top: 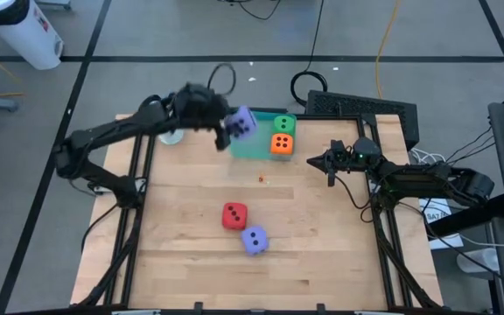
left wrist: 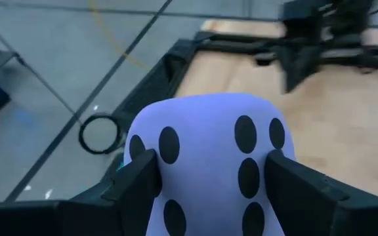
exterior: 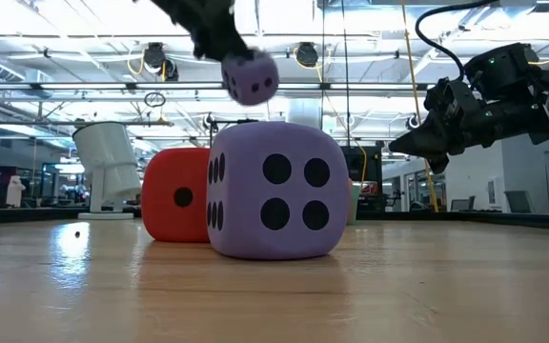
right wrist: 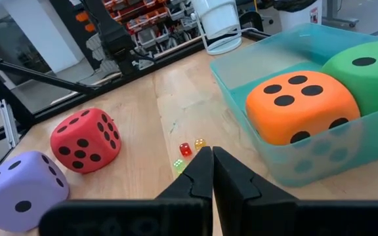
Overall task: Pick & Place Dice
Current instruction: Put the large violet die into the blue bin
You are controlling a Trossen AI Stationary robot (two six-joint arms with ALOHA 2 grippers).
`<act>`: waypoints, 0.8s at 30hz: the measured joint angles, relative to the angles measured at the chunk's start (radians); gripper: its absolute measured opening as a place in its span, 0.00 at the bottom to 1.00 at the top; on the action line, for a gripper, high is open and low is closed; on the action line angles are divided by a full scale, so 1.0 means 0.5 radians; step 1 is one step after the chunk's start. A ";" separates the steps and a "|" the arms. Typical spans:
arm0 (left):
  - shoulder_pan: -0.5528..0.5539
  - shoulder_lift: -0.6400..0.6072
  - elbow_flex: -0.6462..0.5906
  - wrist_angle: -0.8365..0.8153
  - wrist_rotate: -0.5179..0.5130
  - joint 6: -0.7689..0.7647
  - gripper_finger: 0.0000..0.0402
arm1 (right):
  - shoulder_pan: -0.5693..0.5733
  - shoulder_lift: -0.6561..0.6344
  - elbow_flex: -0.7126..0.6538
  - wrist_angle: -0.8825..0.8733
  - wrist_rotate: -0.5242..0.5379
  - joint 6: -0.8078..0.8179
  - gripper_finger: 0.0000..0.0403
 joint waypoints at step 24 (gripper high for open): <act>0.318 0.699 0.034 0.048 0.071 1.051 0.42 | 0.001 0.000 0.000 -0.108 0.002 -0.020 0.00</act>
